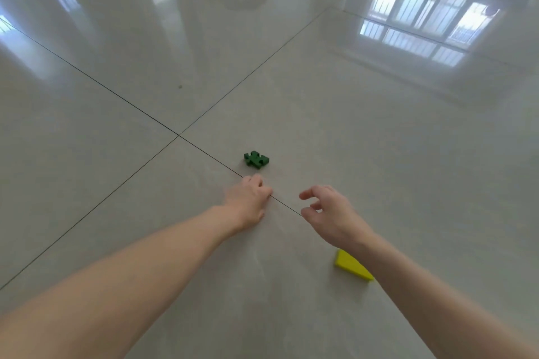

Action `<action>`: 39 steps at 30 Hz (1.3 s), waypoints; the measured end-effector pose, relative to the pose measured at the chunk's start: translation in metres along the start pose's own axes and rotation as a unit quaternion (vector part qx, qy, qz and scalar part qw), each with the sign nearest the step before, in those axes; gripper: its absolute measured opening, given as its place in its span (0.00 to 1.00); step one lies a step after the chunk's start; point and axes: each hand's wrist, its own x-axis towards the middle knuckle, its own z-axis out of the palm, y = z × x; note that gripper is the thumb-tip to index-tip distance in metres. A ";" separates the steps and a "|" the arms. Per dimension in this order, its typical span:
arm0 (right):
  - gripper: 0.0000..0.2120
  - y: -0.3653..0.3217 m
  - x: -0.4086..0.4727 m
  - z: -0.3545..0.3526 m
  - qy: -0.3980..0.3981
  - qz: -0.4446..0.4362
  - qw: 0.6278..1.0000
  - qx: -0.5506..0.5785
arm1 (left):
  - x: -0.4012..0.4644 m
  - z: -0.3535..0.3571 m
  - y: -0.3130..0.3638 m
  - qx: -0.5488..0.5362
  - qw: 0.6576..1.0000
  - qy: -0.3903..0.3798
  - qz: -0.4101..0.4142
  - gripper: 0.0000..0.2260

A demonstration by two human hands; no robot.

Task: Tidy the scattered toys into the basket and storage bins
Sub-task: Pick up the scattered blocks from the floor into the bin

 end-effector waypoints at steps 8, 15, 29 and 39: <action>0.14 -0.013 0.017 0.009 0.017 0.019 0.997 0.072 | -0.022 -0.012 -0.004 -0.519 0.834 0.127 -0.139 0.09; 0.25 -0.057 0.096 0.049 -0.001 -0.079 0.993 -0.090 | -0.069 -0.055 -0.058 -0.702 0.657 0.200 -0.188 0.05; 0.03 -0.026 0.067 0.018 -0.013 0.035 0.982 0.187 | -0.061 -0.051 -0.024 -0.716 0.665 0.092 -0.192 0.09; 0.09 0.080 -0.124 -0.096 0.137 0.282 0.843 0.437 | -0.023 0.001 0.127 -0.180 0.972 -0.052 0.142 0.21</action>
